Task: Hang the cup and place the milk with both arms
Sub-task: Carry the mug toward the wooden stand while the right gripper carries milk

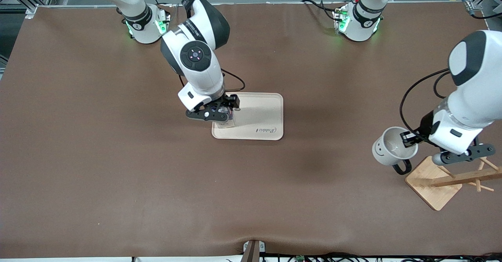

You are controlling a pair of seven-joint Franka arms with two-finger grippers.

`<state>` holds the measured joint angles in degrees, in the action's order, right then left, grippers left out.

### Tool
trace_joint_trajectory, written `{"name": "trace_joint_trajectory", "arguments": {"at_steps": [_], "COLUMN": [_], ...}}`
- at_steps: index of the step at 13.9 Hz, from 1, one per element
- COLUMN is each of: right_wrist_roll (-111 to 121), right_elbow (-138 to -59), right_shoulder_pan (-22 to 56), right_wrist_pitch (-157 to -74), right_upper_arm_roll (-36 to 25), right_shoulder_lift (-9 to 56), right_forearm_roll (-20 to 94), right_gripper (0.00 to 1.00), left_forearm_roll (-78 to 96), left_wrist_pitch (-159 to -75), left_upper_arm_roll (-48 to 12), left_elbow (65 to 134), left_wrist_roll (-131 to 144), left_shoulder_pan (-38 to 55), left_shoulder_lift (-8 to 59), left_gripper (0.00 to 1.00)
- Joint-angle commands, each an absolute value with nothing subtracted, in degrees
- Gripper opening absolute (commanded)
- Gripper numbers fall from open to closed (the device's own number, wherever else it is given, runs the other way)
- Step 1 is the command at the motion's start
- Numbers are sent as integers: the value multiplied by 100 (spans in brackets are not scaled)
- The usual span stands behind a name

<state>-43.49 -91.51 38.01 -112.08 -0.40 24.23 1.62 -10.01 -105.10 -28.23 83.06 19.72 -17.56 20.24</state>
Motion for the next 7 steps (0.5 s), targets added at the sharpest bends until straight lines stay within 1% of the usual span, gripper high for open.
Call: {"name": "trace_joint_trajectory", "arguments": {"at_steps": [1,2,4,5,6,7], "right_wrist_roll": [-4473,-4604,-4859,-4869,-4878,-4878], "right_elbow": [-9324,-9508,-9632,-9694,-9703,-9686], "right_shoulder_pan": [3885,3885,3972,4025,4025,4017], "right_wrist_pitch": [-11494,-11783,-11953,-11971,-11927,-11866], "right_upper_arm_roll": [-106,-105,-97,-97,-97,-105], "right_shoulder_lift": [2487,2479,2505,2548,2549,2549], "right_forearm_roll": [-70,-70,-70,-70,-70,-70], "right_gripper": [100,100,100,94,41,8], "left_forearm_roll": [-932,-923,-923,-923,-923,-923], "left_wrist_pitch": [-10328,-10231,-10143,-10143,-10143,-10143], "left_upper_arm_roll": [-2883,-2874,-2865,-2865,-2857,-2848], "left_elbow": [8323,8323,8323,8323,8323,8323], "left_wrist_roll": [1050,741,152,-199,-524,-832], "left_shoulder_pan": [-2090,-2187,-2372,-2512,-2635,-2767], "left_shoulder_lift": [1872,1820,1775,1775,1775,1775], "left_gripper": [0,0,0,0,0,0]}}
